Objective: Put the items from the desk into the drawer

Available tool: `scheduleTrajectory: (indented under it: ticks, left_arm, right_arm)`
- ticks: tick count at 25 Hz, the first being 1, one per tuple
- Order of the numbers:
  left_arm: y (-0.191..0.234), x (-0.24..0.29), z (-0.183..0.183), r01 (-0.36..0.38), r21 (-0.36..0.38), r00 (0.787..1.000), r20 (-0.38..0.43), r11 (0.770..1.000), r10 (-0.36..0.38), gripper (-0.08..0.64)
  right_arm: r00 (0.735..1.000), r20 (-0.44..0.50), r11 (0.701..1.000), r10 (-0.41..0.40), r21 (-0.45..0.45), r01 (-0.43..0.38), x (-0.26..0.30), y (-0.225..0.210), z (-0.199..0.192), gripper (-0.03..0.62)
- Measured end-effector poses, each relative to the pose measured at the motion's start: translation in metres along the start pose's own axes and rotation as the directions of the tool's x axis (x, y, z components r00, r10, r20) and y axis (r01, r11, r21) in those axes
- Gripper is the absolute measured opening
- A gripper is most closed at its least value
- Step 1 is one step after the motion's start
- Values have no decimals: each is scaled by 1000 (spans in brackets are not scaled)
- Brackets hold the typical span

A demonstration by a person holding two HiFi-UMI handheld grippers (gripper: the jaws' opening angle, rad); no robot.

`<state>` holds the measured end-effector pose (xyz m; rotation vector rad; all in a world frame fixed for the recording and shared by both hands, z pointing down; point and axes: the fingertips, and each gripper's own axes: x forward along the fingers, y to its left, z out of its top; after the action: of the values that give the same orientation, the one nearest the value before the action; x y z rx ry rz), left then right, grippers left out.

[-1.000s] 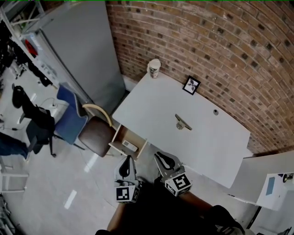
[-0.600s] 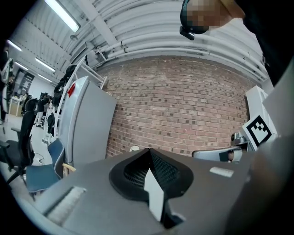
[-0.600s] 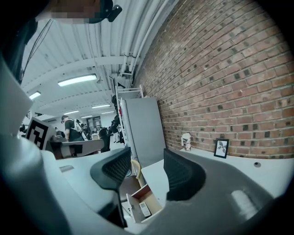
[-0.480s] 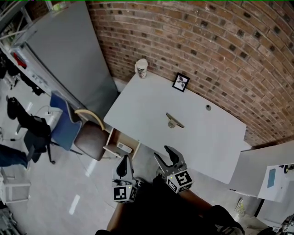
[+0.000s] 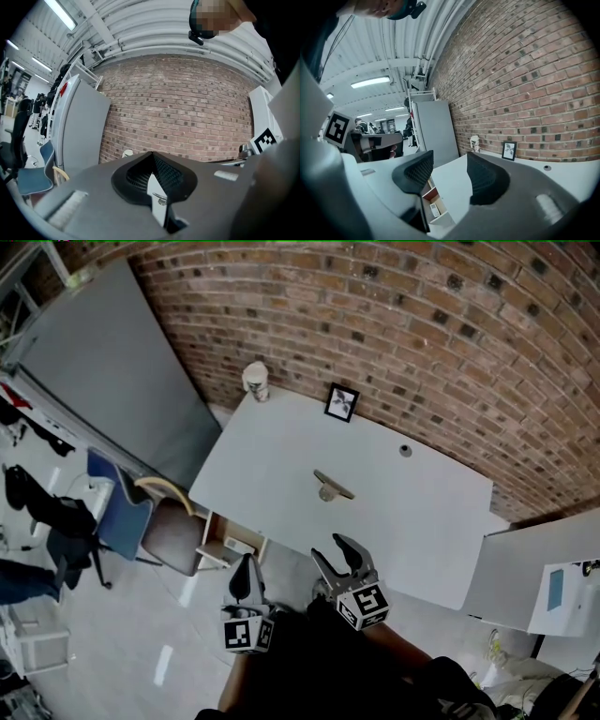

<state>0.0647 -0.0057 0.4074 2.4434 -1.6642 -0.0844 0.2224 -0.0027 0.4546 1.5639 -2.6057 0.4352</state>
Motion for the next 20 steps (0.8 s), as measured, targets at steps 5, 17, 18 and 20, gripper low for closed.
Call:
scheduleTrajectory:
  ticks: [5, 17, 18, 20]
  left_arm:
    - [-25, 14, -7, 31, -13, 999, -18, 999, -31, 20]
    - [-47, 81, -6, 148, -10, 988, -36, 989, -149, 20]
    - [-48, 89, -5, 161, -10, 986, -37, 987, -161, 20]
    - [-47, 106, -6, 183, -13, 982, -43, 983, -183, 20]
  right_arm:
    - [999, -23, 999, -33, -7, 33, -5, -36, -12, 229]
    - [987, -112, 993, -114, -11, 114, 21, -106, -24, 229]
    - [985, -125, 993, -117, -13, 116, 26, -110, -25, 229]
    - [979, -165, 993, -119, -17, 118, 37, -120, -32, 229]
